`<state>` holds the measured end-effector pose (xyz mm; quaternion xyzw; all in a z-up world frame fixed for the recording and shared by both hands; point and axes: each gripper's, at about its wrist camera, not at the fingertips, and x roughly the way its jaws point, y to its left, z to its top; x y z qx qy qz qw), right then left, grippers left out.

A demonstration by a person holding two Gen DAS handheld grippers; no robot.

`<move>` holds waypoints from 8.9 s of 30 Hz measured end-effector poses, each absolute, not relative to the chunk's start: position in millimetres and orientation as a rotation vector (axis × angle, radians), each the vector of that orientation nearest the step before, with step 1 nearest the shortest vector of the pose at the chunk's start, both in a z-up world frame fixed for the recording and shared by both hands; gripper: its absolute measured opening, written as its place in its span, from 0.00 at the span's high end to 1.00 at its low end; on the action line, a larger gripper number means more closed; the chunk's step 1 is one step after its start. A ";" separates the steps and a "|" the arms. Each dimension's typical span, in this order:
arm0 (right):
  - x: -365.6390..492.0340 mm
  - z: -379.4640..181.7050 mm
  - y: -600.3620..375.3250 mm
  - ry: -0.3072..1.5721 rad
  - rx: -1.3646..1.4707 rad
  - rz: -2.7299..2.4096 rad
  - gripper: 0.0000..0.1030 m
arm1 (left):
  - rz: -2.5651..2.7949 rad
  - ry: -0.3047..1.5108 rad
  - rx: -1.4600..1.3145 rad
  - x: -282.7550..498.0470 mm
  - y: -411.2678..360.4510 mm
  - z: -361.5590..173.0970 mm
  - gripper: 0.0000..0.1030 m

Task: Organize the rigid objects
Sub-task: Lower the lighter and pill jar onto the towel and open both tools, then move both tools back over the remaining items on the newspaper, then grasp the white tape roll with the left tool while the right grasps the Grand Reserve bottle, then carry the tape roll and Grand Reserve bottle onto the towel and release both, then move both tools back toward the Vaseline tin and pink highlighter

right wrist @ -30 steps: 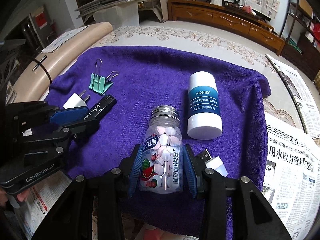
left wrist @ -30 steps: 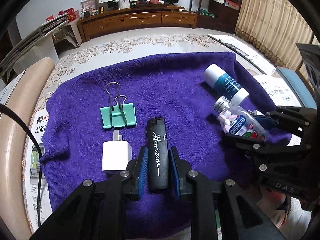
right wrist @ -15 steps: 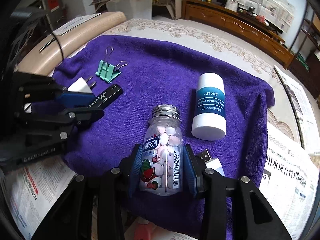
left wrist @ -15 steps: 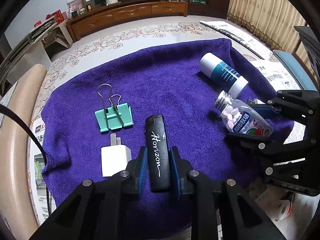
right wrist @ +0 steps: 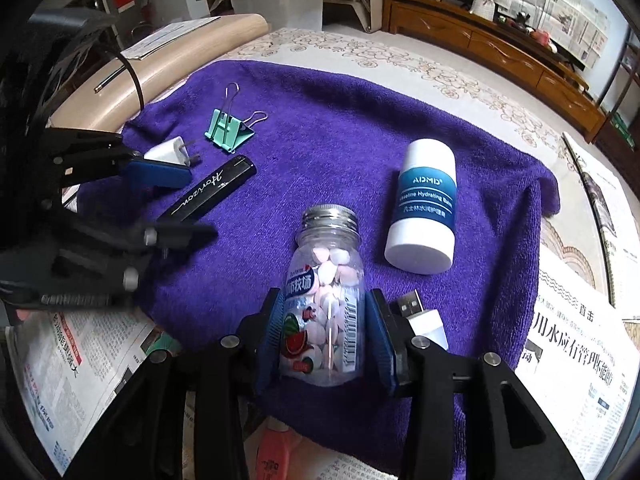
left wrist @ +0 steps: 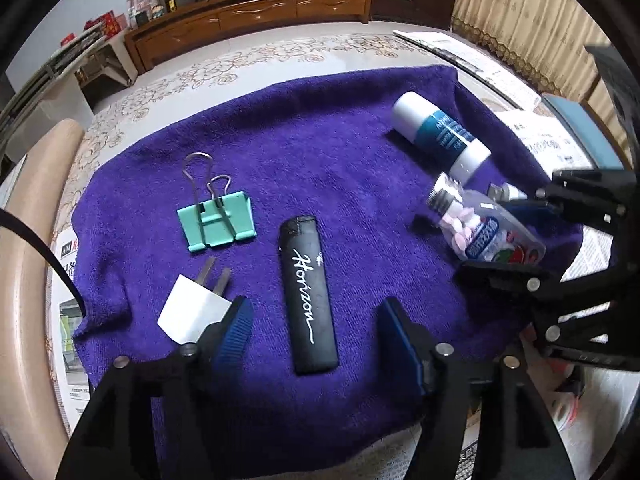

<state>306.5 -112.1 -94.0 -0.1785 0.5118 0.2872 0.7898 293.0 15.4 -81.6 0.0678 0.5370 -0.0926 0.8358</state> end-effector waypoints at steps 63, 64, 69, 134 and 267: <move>160.6 -43.4 -309.5 0.950 0.132 0.219 0.00 | -0.215 0.929 0.112 147.7 -99.9 -85.0 0.59; 160.3 -44.7 -308.6 0.956 0.127 0.221 0.00 | -0.222 0.925 0.114 147.1 -101.8 -84.7 0.65; 157.7 -50.3 -298.5 0.982 0.073 0.226 0.00 | -0.231 0.920 0.116 144.9 -106.2 -84.0 0.73; 149.3 -94.5 -200.8 0.947 -0.099 0.226 0.76 | -0.089 0.879 -0.094 96.8 36.4 -69.4 0.73; 169.3 -32.6 -289.9 0.903 0.086 0.210 0.00 | -0.112 0.965 0.023 130.0 -62.6 -65.6 0.01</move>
